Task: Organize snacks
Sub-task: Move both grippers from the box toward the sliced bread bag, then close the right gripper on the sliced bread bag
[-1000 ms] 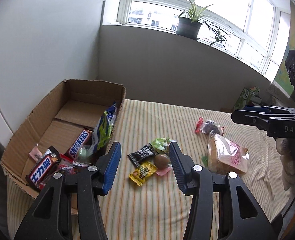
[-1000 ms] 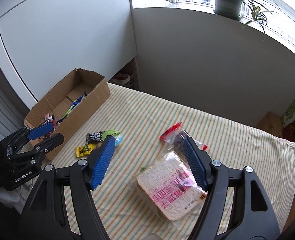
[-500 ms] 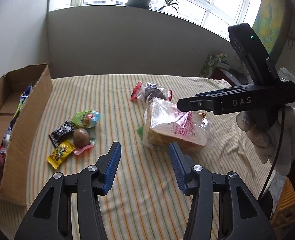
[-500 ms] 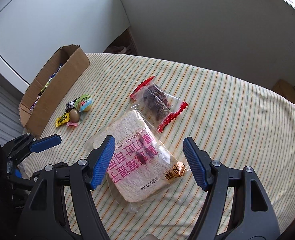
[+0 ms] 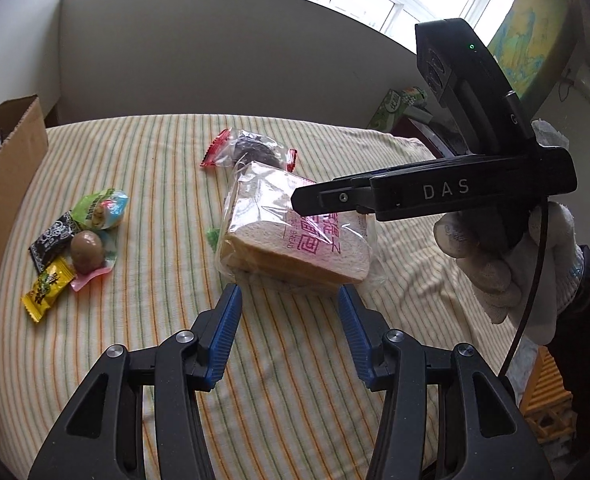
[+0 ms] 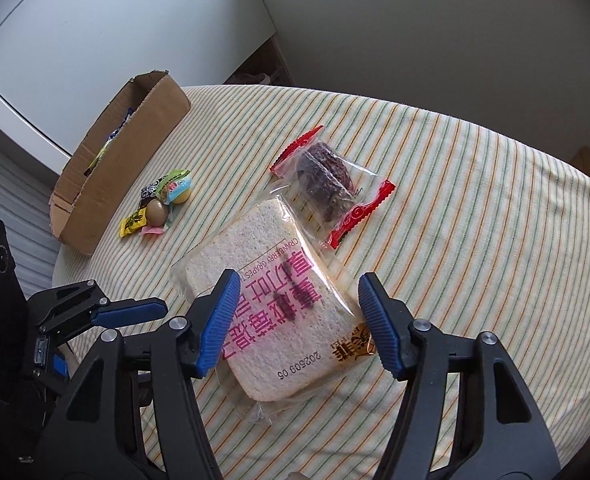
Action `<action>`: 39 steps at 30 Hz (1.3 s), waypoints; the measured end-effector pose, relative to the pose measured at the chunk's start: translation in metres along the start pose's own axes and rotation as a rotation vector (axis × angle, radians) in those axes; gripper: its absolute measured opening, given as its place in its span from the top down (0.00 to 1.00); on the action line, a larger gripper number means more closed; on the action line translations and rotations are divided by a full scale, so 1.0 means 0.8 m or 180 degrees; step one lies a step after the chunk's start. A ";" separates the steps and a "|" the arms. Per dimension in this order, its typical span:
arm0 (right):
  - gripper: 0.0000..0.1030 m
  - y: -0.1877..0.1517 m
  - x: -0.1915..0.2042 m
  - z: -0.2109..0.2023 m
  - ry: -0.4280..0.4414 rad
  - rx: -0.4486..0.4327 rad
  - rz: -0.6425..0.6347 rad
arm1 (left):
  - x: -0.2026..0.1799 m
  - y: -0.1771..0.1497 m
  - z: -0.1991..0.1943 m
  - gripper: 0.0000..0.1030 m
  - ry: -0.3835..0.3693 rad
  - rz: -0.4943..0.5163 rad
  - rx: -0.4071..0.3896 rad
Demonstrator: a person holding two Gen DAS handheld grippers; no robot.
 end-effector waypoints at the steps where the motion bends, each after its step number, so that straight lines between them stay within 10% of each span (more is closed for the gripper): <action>1: 0.37 -0.003 0.001 0.000 0.0039 0.0030 0.0018 | 0.000 -0.003 0.001 0.52 -0.0012 -0.0007 0.0010; 9: 0.55 -0.034 0.018 0.001 0.0249 0.0274 -0.0001 | 0.008 -0.006 -0.003 0.52 -0.0090 -0.0104 0.0006; 23: 0.56 -0.030 0.009 0.010 0.0514 0.0279 0.0161 | 0.022 -0.013 0.002 0.53 -0.0091 -0.0218 0.0043; 39: 0.59 -0.052 0.047 0.013 0.0046 0.0248 -0.0073 | 0.035 -0.022 -0.006 0.58 0.0020 -0.0298 -0.0021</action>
Point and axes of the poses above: each gripper's, at about its wrist camera, not at the fingertips, and z roughly the way its jaws point, x to its left, y to its top, the point moved 9 cm from there along z, roughly the way its jaws point, and after that the axes turned 11 degrees about z, right-handed, at the moved point
